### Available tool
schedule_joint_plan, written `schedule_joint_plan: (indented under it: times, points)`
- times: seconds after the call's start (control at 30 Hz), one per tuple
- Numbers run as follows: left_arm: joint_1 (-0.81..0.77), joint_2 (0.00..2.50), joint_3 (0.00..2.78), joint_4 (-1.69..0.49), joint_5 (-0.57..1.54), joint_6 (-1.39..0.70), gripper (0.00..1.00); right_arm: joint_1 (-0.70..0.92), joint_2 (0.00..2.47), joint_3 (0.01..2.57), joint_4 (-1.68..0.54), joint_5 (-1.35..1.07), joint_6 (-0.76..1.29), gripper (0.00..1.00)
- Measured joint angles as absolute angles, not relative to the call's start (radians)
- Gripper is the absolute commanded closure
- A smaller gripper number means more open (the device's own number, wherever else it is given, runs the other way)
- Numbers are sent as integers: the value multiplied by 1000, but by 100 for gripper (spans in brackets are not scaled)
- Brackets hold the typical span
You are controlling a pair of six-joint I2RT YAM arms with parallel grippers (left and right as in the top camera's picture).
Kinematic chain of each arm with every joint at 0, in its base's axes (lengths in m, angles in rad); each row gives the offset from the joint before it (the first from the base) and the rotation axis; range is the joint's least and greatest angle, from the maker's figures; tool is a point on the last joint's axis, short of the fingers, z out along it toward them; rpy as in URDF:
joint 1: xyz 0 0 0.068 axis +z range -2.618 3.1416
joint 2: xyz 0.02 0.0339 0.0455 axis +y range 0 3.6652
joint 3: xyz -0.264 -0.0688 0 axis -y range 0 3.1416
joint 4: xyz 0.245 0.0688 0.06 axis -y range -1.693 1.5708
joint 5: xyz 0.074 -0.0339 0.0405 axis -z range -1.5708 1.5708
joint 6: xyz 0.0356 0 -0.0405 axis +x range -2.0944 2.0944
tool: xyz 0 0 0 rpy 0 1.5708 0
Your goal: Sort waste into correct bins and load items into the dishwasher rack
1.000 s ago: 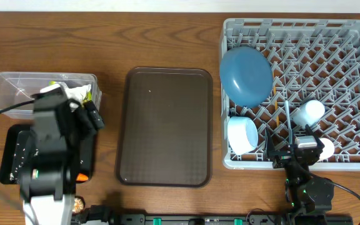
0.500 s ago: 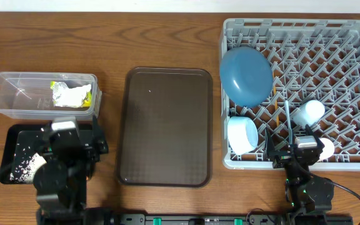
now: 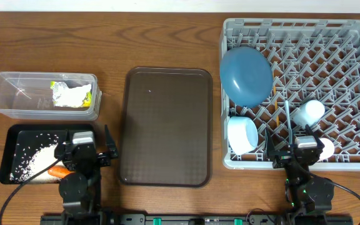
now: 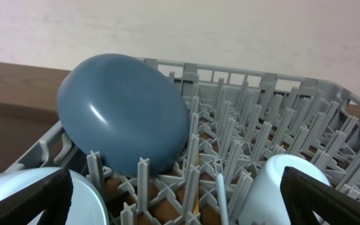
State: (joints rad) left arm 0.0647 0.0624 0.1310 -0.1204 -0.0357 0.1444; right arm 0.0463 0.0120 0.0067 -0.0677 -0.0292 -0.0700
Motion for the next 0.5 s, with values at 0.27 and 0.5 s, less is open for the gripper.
schedule_joint_plan:
  times: [0.27,0.5]
  points:
    - [65,14,23,-18,-33,155,2,46,12,7,-68,-29,-70,1]
    - [65,11,23,-17,-37,155,2,46,12,7,-68,-29,-70,1]
